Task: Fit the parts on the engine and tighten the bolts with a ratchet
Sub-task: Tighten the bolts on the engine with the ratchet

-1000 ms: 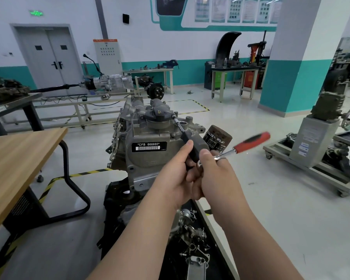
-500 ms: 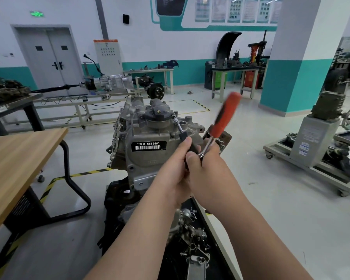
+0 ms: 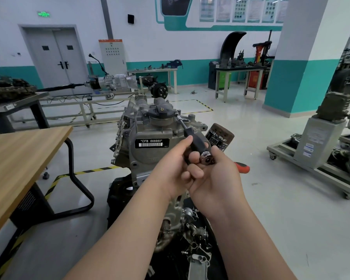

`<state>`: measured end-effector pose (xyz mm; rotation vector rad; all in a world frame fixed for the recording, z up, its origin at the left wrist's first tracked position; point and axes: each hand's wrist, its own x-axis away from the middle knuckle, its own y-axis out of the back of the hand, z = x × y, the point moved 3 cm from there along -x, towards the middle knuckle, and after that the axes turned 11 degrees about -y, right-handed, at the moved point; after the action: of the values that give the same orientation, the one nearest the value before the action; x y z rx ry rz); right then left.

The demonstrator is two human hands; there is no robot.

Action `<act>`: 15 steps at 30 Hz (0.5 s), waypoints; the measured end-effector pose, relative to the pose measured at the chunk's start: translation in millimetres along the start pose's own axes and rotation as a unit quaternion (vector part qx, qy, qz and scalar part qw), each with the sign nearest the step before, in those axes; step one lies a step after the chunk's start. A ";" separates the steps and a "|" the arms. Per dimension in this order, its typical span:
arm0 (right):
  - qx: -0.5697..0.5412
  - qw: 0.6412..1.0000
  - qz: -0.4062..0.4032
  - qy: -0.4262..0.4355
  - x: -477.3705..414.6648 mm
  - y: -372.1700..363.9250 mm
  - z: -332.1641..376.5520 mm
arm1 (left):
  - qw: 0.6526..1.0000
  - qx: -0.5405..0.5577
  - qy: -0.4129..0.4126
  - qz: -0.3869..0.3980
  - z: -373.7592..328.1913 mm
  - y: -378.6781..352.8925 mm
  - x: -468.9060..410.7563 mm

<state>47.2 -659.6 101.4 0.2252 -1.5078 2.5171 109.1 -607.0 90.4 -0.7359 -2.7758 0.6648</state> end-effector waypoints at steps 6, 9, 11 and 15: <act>0.008 1.000 -0.011 -0.012 -0.8 2.2 1.4 | 0.999 -0.027 0.018 0.007 0.9 -2.8 2.6; 0.050 0.998 -0.023 -0.015 0.3 4.4 0.7 | 1.000 -0.025 0.008 -0.010 2.4 -3.9 4.7; 0.099 0.994 -0.037 -0.002 0.7 7.2 1.9 | 0.999 -0.036 0.007 -0.013 4.0 -4.0 4.8; 0.305 0.944 -0.113 0.054 -2.5 14.0 8.8 | 0.997 -0.067 0.026 -0.022 6.6 -3.6 6.1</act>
<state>46.4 -674.0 93.0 0.3199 -0.5831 2.6685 100.4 -609.1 86.6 -0.7050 -2.8001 0.4477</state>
